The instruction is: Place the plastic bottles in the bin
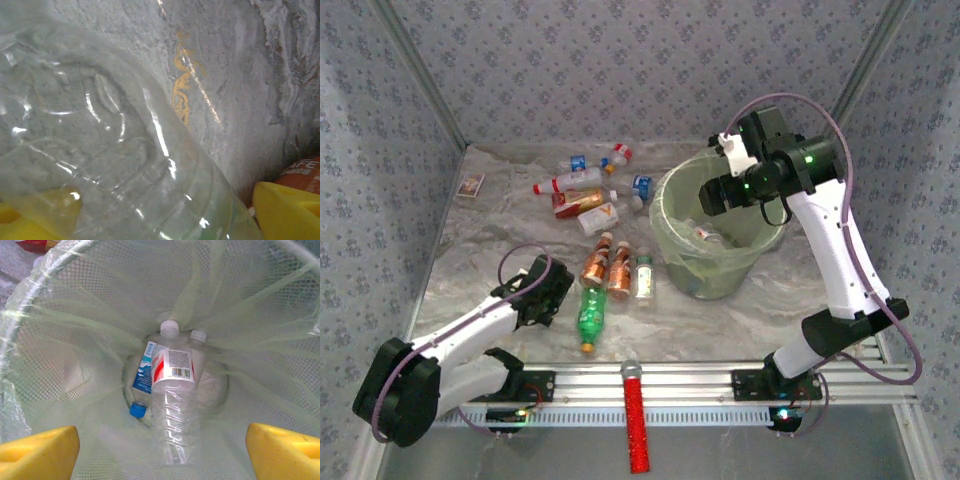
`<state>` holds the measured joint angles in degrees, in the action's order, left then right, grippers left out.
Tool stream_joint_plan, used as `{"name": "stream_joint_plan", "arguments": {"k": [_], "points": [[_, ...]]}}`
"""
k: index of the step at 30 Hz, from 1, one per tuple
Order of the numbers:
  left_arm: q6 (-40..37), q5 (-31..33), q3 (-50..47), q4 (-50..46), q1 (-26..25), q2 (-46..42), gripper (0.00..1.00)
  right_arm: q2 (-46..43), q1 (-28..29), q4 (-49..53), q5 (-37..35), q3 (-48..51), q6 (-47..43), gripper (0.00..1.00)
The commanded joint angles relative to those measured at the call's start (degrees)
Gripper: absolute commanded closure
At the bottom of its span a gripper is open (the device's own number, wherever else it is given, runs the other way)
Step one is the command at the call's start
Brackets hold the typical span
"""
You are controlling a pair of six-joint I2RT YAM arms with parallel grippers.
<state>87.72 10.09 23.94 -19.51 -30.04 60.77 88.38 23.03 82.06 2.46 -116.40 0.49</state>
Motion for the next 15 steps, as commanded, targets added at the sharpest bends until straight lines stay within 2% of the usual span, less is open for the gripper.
{"name": "stream_joint_plan", "arguments": {"k": [1, 12, 15], "points": [[-1.66, 0.30, -0.29, 6.58, 1.89, 2.56, 0.16, -1.60, 0.35, 0.64, -0.49, 0.54, -0.59, 0.12], [-8.02, 1.77, 4.85, -0.76, 2.10, -0.95, 0.39, -2.50, 0.09, -0.74, 0.48, 1.09, -0.33, 0.12], [-11.17, 2.09, 7.30, -3.34, 2.13, -2.68, 0.41, -2.84, -0.08, -1.80, 1.50, 1.00, 0.13, 0.13]]}}
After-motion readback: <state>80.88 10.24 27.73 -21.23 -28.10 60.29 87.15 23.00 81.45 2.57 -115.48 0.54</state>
